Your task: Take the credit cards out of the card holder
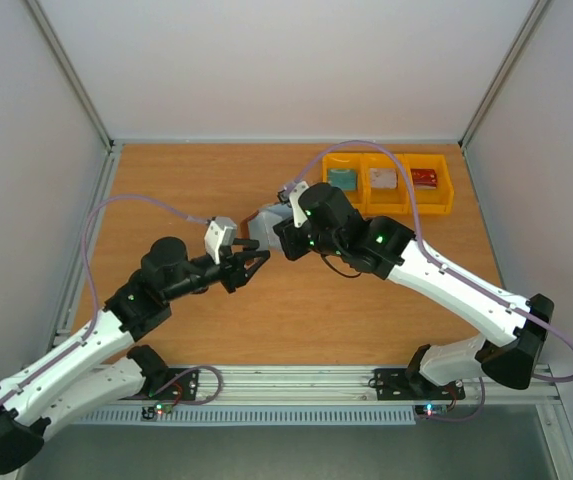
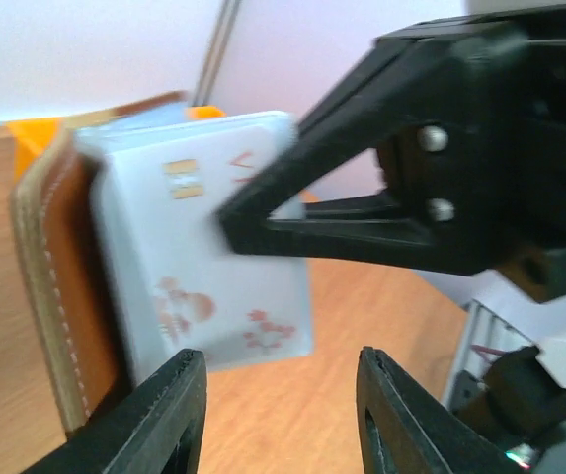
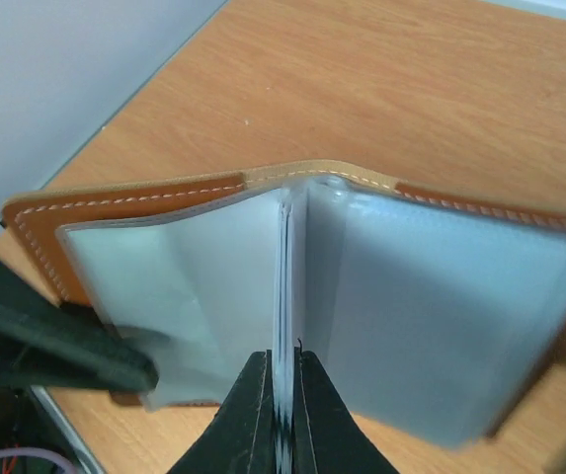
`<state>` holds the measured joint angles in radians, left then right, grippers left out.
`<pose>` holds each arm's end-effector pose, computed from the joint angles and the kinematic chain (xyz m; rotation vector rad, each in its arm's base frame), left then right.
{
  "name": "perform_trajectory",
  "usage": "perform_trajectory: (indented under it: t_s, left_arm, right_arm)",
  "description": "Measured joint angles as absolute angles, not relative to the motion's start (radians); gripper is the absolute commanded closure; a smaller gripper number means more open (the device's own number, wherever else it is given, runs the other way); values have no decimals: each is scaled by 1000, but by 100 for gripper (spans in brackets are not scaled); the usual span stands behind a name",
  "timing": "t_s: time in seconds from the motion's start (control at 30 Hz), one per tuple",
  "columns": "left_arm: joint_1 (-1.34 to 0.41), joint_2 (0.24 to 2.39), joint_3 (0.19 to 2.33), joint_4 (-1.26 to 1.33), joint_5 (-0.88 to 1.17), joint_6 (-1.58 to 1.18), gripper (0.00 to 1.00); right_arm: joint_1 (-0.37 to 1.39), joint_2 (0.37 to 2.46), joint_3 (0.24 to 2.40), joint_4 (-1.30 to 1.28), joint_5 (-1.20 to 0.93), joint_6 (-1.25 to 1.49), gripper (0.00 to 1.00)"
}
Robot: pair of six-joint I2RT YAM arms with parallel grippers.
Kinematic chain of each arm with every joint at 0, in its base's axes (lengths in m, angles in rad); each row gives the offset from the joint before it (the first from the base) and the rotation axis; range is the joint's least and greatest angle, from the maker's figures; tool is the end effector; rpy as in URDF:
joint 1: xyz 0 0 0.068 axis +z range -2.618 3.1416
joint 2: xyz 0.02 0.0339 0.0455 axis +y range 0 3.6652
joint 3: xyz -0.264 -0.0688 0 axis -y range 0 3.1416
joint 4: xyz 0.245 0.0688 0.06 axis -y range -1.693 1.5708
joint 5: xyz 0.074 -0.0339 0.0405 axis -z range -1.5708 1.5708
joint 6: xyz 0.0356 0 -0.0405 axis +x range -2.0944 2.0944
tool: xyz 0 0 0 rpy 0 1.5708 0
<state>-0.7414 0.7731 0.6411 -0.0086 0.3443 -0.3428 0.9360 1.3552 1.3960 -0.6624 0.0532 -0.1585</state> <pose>0.1307 -0.1360 0.3100 0.6261 1.7196 -1.0803 0.1764 0.2364 0.3775 -1.1276 1.9088 0.3771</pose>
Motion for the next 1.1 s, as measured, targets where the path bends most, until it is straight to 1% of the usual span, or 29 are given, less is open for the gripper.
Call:
perform_trajectory:
  t_s: [0.17, 0.33, 0.4, 0.5, 0.57, 0.7, 0.97, 1.03, 1.1]
  left_arm:
    - [-717, 765, 641, -80, 248, -299, 65]
    - [-666, 736, 640, -166, 168, -279, 73]
    - [-646, 715, 631, -164, 184, -274, 74]
    - [-640, 681, 611, -130, 271, -265, 78]
    - [-638, 668, 603, -87, 354, -258, 79]
    - [-638, 664, 602, -28, 481, -256, 77]
    - [-638, 646, 602, 1, 536, -216, 77]
    - [-638, 645, 602, 7, 539, -217, 76]
    - [-635, 640, 602, 8, 536, -239, 73]
  right_arm:
    - [937, 1343, 1385, -651, -20, -174, 99]
    - [933, 1262, 1332, -630, -152, -227, 99]
    - [922, 1229, 1317, -622, -216, -253, 99]
    - [887, 1192, 1291, -607, -315, -287, 99]
    - [849, 1162, 1255, -580, -393, -298, 99]
    - [814, 1135, 1218, -543, -476, -308, 99]
    - [812, 1135, 1153, -410, -583, -286, 99]
    - [812, 1137, 1144, -384, -608, -278, 99]
    - [809, 1137, 1138, -367, -626, -278, 99]
